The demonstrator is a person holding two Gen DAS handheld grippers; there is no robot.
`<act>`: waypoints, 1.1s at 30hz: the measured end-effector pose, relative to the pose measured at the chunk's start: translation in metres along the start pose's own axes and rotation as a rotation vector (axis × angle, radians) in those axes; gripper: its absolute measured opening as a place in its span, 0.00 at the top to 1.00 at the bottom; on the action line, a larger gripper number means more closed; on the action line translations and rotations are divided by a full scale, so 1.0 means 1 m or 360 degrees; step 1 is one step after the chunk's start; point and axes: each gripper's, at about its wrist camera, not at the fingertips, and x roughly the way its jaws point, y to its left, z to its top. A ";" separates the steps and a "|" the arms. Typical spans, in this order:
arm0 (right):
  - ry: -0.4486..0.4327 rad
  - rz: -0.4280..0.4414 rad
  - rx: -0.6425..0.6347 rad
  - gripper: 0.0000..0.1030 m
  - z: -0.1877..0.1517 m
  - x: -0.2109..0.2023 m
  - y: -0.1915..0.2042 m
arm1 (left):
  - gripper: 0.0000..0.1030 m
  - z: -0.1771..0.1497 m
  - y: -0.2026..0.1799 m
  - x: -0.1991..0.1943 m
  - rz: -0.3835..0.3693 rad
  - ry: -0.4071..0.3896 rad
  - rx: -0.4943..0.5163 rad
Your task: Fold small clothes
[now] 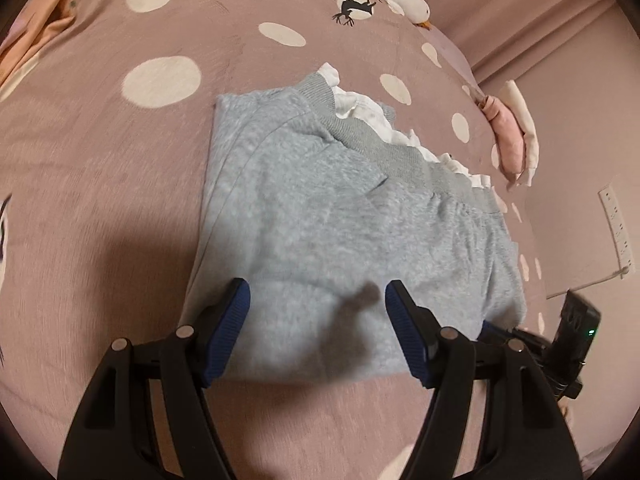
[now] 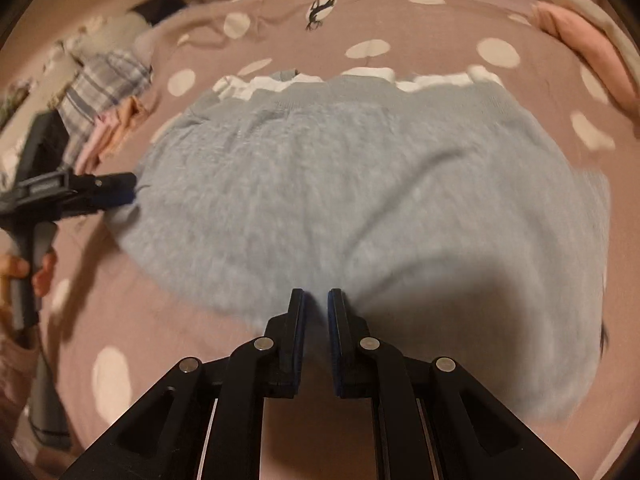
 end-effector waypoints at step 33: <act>-0.0177 0.0082 0.0044 0.53 0.006 -0.025 0.039 | 0.77 0.040 0.022 0.021 -0.0336 0.0004 -0.0451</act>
